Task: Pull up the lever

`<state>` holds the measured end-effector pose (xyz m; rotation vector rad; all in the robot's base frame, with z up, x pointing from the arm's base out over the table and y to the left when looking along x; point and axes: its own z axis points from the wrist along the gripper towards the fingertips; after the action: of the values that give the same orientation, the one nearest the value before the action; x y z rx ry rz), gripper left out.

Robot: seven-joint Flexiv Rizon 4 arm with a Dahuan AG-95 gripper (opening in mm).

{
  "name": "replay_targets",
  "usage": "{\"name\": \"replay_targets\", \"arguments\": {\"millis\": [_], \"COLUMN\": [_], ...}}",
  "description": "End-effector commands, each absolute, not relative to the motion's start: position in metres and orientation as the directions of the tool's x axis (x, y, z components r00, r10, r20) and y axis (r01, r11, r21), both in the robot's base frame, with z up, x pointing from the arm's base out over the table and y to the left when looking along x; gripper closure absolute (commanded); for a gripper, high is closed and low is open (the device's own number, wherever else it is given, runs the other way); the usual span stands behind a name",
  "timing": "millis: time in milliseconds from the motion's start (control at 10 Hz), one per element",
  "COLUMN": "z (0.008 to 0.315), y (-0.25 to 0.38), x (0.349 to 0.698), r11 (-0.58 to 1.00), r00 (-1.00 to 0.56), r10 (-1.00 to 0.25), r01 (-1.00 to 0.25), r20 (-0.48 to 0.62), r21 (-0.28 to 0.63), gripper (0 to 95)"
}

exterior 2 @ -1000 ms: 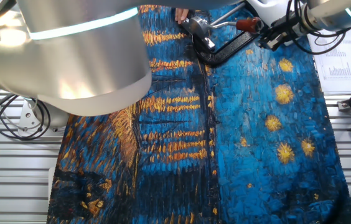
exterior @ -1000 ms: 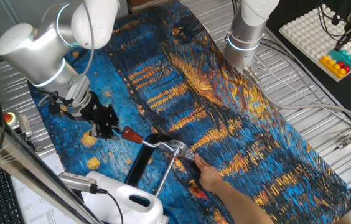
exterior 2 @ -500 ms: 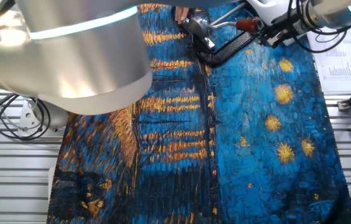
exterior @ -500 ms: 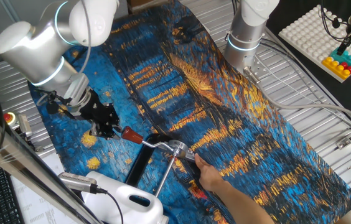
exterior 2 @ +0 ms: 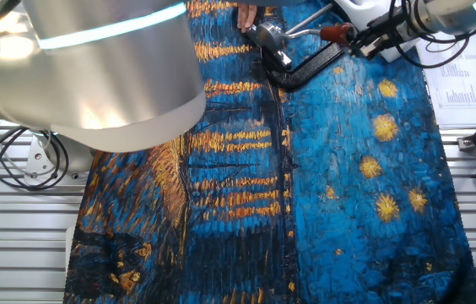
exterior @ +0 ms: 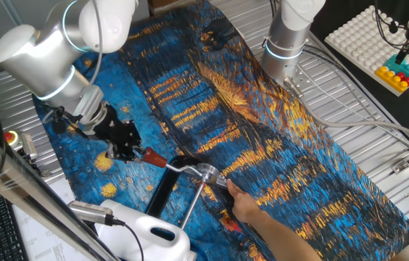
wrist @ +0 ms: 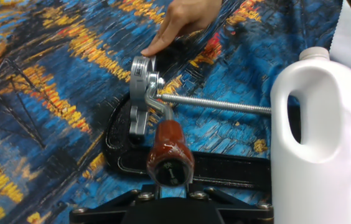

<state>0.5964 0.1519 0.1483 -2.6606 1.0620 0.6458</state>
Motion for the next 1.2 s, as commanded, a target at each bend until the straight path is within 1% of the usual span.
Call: {"name": "replay_targets", "arguments": {"millis": [100, 400, 800, 1000, 1100, 1200], "z": [0.152, 0.158, 0.164, 0.175, 0.178, 0.179], "y": [0.154, 0.160, 0.178, 0.182, 0.185, 0.191], "x": [0.592, 0.588, 0.572, 0.566, 0.564, 0.560], "r11": [-0.717, -0.709, -0.696, -0.696, -0.693, -0.684], "r00": [0.641, 0.632, 0.615, 0.612, 0.607, 0.595], "r10": [-0.606, -0.613, -0.633, -0.633, -0.634, -0.644], "r01": [-0.697, -0.704, -0.718, -0.718, -0.721, -0.730], "r20": [-0.470, -0.474, -0.471, -0.475, -0.479, -0.481], "r21": [-0.025, -0.022, -0.003, 0.002, 0.006, 0.012], "gripper": [95.0, 95.0, 95.0, 95.0, 76.0, 76.0]}}
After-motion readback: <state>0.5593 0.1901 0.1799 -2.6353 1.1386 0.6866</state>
